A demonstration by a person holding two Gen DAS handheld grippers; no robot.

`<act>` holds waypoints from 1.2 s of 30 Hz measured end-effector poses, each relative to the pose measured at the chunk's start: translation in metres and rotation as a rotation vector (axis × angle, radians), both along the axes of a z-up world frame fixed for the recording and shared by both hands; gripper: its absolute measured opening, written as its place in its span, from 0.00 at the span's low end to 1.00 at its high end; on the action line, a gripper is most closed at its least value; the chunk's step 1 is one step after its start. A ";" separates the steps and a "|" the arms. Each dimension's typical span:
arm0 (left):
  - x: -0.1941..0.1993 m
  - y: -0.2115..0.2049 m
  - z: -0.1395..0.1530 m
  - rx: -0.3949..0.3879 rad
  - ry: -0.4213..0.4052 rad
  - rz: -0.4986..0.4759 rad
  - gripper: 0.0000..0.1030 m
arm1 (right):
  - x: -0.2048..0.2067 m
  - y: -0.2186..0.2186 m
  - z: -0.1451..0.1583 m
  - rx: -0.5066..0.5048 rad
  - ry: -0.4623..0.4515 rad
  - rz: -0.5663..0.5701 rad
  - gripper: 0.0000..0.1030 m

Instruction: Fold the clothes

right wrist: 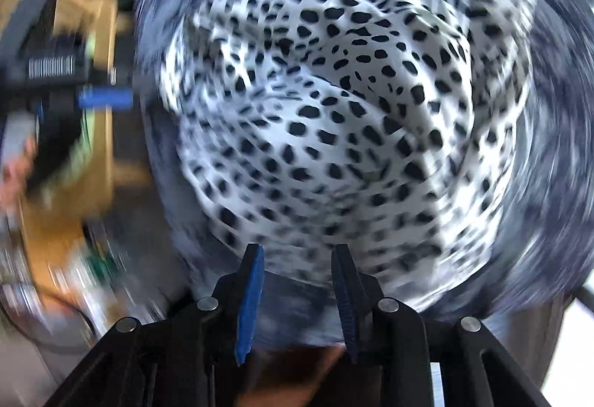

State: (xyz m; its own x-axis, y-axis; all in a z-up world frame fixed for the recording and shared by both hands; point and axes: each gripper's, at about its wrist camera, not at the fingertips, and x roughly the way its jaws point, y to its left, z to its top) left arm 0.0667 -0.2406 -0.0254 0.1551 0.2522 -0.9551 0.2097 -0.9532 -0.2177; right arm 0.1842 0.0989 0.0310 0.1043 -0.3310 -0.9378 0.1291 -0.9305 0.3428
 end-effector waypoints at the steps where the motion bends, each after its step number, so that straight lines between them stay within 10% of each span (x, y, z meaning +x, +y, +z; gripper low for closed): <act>1: 0.003 -0.007 -0.001 0.006 -0.002 -0.018 0.59 | 0.010 -0.008 -0.002 -0.016 -0.004 -0.061 0.33; 9: 0.022 -0.045 -0.025 0.095 -0.018 0.004 0.59 | 0.065 -0.066 -0.059 -0.221 -0.164 -0.404 0.33; 30: -0.012 -0.053 -0.063 0.129 -0.013 0.042 0.65 | 0.079 -0.051 -0.130 -0.320 -0.164 -0.999 0.36; 34: -0.010 -0.050 -0.059 0.059 -0.012 -0.017 0.24 | 0.088 -0.051 -0.134 -0.360 -0.189 -1.110 0.38; 36: -0.010 -0.053 -0.061 0.080 -0.028 -0.002 0.20 | 0.087 -0.050 -0.131 -0.353 -0.187 -1.125 0.40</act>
State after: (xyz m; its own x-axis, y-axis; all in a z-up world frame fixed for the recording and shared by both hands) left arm 0.0571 -0.2931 -0.0860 0.1822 0.3275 -0.9271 0.2149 -0.9334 -0.2875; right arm 0.2714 0.0493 -0.1004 -0.2840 -0.5607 -0.7778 -0.7775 -0.3400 0.5290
